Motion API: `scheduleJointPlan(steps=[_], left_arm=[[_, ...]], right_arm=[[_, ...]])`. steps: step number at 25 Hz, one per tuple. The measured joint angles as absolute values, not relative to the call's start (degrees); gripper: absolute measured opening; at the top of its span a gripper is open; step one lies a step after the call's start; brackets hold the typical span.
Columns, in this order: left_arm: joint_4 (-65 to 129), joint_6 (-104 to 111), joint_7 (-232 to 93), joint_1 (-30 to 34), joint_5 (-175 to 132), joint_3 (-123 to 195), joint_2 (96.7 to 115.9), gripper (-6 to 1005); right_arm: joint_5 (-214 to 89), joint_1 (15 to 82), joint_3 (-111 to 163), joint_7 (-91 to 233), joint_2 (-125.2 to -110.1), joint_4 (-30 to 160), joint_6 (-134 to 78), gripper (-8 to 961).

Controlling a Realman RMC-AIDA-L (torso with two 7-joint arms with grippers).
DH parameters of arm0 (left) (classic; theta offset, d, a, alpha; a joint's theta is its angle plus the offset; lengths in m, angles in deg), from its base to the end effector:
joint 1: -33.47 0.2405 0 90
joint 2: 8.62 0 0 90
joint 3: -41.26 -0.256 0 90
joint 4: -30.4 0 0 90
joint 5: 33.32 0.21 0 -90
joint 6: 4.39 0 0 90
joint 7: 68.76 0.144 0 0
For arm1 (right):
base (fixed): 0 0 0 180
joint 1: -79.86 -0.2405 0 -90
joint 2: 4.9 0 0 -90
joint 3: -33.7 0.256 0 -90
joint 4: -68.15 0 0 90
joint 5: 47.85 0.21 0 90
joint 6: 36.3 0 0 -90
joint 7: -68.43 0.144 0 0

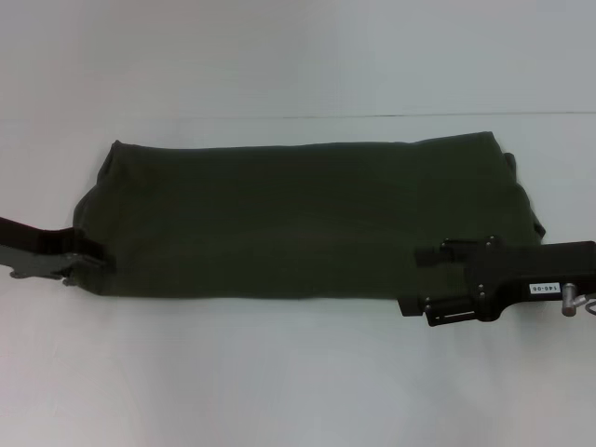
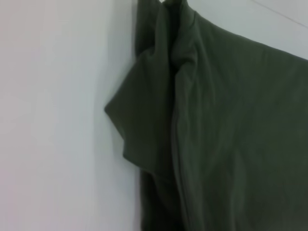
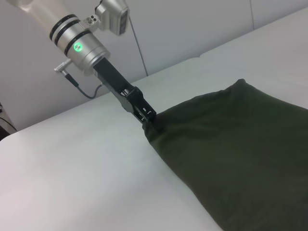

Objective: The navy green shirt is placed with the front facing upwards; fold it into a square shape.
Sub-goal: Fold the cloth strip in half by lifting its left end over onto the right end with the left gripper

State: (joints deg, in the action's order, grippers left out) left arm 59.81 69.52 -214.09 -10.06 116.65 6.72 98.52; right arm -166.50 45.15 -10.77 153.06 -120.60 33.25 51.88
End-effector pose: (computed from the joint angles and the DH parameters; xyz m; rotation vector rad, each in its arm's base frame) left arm -0.3173 0.3945 0.0605 -2.0074 -1.8477 -0.0507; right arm 0.2568 0.3439 -0.0011 -2.8534 0.6721 0.5251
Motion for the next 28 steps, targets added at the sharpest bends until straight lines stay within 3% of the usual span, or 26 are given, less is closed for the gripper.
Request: scheduleJointPlan(steps=[9, 12, 20, 28], left_arm=[[61.23, 69.26, -211.84, -8.88, 116.71, 6.72, 98.58, 369], [61.25, 69.26, -211.09, -8.78, 116.71, 6.72, 98.77, 111], [61.63, 71.32, -204.47, -8.73, 116.21, 6.95, 99.29, 35], [66.33, 74.04, -203.21, -7.42, 115.02, 7.42, 100.97, 36]], right_arm=[[-166.50, 45.08, -10.77, 153.17, -120.66, 33.25, 51.85, 942], [-166.50, 45.13, -10.76, 153.23, -120.65, 33.25, 51.85, 941], [-166.50, 45.25, -8.51, 153.23, -120.97, 33.25, 51.23, 941], [-166.48, 46.00, -5.78, 153.17, -123.51, 33.92, 44.63, 913]])
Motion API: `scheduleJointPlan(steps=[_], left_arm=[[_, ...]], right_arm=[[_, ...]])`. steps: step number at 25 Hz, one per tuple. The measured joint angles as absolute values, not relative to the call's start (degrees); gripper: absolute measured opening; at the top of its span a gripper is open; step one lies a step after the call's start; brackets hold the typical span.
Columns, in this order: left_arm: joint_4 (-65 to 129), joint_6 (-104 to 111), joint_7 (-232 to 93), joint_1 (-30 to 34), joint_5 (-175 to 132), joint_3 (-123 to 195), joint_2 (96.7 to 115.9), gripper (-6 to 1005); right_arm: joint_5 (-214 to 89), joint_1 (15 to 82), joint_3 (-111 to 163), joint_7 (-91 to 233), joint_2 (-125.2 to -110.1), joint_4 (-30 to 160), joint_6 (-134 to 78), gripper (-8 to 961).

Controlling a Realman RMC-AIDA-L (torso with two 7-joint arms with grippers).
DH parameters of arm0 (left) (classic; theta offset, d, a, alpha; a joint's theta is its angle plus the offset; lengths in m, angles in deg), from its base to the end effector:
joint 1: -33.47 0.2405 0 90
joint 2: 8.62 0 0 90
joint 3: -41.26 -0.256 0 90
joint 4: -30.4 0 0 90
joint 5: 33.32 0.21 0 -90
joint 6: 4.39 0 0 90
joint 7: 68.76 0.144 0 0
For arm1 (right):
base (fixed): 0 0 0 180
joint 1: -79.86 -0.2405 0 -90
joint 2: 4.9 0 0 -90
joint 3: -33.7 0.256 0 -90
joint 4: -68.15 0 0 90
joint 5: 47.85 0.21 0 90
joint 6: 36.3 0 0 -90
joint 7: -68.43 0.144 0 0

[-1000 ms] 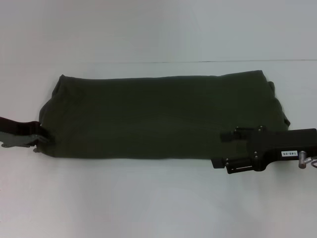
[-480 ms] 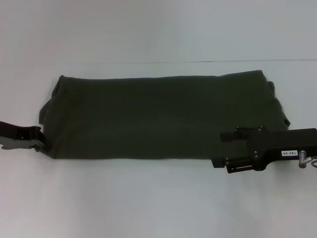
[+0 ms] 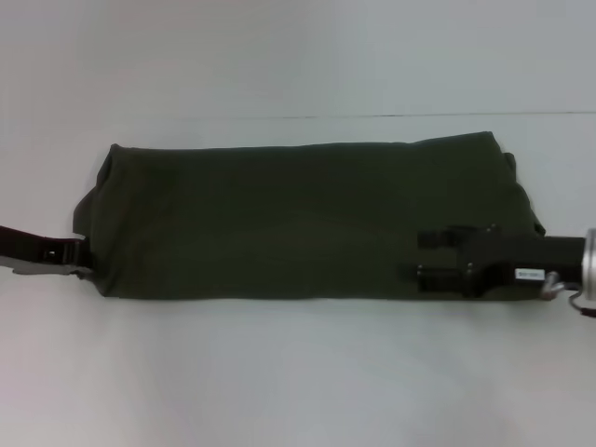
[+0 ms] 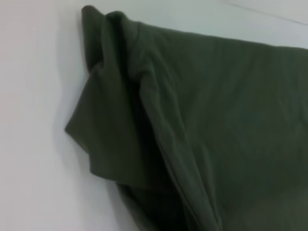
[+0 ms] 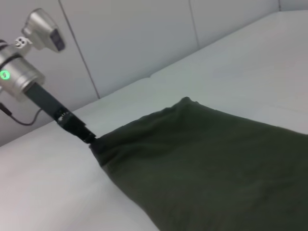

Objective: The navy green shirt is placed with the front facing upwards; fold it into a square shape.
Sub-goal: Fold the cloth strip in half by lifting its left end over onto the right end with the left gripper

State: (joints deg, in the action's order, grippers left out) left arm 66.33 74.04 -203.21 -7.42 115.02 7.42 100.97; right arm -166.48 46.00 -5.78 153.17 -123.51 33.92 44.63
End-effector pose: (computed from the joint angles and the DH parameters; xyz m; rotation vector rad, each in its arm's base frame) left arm -0.3129 0.3840 0.0609 -2.1962 -1.6587 -0.0548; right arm 0.2661 0.3516 -0.0117 -2.6787 0.7768 0.5687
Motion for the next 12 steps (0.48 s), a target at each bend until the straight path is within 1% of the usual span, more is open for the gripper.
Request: scheduleJointPlan(steps=[4, 12], left_arm=[[67.63, 75.16, -203.18, -7.23, 114.67, 7.43, 101.21, 35], [68.41, 76.17, -203.00, -7.70, 113.82, 7.42, 101.08, 35]], right_arm=[[-166.63, 45.79, -6.76, 153.15, -124.40, 34.26, 43.23, 796], [-163.53, 45.37, -6.40, 152.95, -124.51, 36.88, 39.88, 560]])
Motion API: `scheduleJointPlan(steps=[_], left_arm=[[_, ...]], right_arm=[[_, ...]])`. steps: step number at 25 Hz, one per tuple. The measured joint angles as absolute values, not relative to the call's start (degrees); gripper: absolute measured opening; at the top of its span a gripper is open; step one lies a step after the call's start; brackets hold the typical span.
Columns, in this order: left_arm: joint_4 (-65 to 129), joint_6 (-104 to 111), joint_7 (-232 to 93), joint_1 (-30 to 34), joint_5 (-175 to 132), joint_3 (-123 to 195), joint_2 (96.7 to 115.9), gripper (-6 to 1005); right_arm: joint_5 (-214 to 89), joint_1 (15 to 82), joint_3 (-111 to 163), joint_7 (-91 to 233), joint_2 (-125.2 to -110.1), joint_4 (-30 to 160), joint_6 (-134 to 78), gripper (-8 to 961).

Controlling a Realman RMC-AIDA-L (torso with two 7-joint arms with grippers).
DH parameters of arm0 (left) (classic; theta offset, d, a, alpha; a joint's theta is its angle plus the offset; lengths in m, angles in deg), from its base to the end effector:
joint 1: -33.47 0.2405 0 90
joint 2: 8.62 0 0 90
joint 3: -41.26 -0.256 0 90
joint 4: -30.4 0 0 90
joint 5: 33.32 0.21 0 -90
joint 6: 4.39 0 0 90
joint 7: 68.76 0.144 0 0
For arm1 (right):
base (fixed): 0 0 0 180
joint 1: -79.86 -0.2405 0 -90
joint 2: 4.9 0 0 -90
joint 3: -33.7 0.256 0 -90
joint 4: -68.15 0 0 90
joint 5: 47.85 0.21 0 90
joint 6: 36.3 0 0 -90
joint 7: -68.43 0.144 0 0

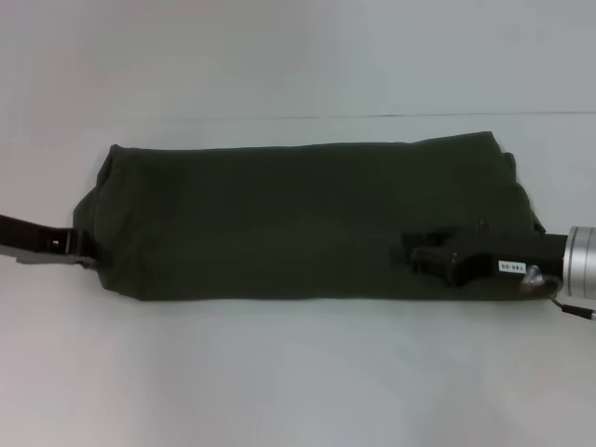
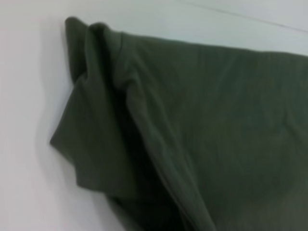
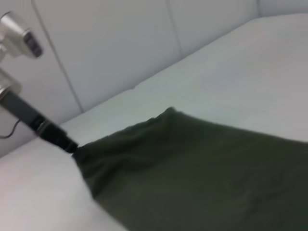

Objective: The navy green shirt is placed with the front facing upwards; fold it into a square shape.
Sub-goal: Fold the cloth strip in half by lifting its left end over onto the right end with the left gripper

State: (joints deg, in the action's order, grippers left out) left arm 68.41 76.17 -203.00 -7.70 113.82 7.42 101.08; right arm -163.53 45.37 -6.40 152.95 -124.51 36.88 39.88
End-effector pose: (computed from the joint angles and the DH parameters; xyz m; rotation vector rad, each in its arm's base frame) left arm -0.3031 0.3870 0.0660 -2.2279 -1.6335 -0.0836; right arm 0.2640 0.3570 -0.0254 -2.6152 0.8332 0.6048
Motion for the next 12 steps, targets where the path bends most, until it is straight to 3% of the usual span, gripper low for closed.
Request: scheduleJointPlan(steps=[12], left_arm=[[75.16, 84.38, -202.38, -7.84, 105.78, 7.28, 100.49, 35]], right_arm=[[-147.08, 43.77, -6.81, 148.93, -125.07, 45.74, 23.86, 98]])
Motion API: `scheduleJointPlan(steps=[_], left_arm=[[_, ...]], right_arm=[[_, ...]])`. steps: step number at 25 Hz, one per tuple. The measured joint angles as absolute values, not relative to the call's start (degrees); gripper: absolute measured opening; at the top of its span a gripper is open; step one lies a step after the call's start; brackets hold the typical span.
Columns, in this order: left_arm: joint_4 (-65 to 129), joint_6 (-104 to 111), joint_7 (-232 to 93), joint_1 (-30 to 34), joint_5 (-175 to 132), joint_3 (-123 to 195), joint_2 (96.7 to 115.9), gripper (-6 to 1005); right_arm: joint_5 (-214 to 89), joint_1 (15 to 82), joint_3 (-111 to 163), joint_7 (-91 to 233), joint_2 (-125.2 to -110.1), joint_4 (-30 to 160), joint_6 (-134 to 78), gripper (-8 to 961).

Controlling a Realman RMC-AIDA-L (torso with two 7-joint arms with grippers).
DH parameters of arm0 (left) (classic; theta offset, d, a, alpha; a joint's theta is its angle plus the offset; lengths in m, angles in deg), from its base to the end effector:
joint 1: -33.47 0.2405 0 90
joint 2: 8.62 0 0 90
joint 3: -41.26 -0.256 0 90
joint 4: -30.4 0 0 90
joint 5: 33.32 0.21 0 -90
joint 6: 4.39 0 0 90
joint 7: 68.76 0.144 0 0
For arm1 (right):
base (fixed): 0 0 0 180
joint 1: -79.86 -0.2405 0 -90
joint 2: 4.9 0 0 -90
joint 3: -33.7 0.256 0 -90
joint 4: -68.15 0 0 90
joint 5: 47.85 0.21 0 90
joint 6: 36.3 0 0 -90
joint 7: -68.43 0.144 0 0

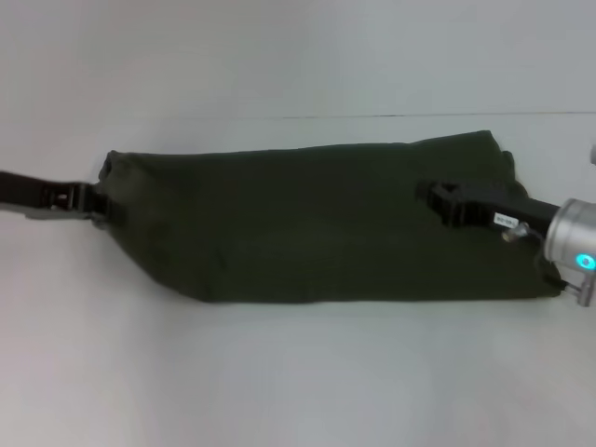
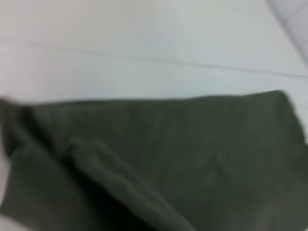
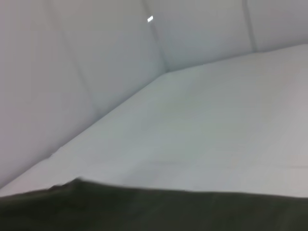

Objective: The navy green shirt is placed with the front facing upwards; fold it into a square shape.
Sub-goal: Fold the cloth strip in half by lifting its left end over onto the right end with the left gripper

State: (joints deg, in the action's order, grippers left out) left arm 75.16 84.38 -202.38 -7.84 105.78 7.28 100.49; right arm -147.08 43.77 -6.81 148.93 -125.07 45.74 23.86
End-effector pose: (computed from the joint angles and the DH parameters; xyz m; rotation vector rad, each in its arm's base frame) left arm -0.2669 0.3928 0.0893 -2.3475 -1.5448 -0.2539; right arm 0.2718 0.3855 -0.0337 -2.2681 0.9901 0.7307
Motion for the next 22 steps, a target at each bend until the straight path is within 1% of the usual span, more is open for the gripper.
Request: scheduleJointPlan(steps=[5, 16, 17, 22], left_arm=[[76.56, 86.69, -202.36, -9.41, 103.05, 7.29, 100.15, 36], [76.72, 91.06, -202.88, -15.72, 101.08, 7.34, 98.22, 35], [76.71, 91.75, -203.17, -16.77, 100.73, 7.24, 97.77, 34], [76.72, 93.65, -203.69, -19.18, 100.41, 7.28, 97.18, 35]], right_arm=[[-138.66, 39.89, -6.82, 141.29, -125.32, 54.69, 16.36, -1], [-131.36, 29.83, -5.02, 125.90, -126.38, 69.60, 5.64, -1], [-130.64, 29.38, -4.04, 123.87, -126.43, 70.80, 5.63, -1], [-130.13, 27.32, 1.79, 114.94, -126.53, 76.33, 5.58, -1]])
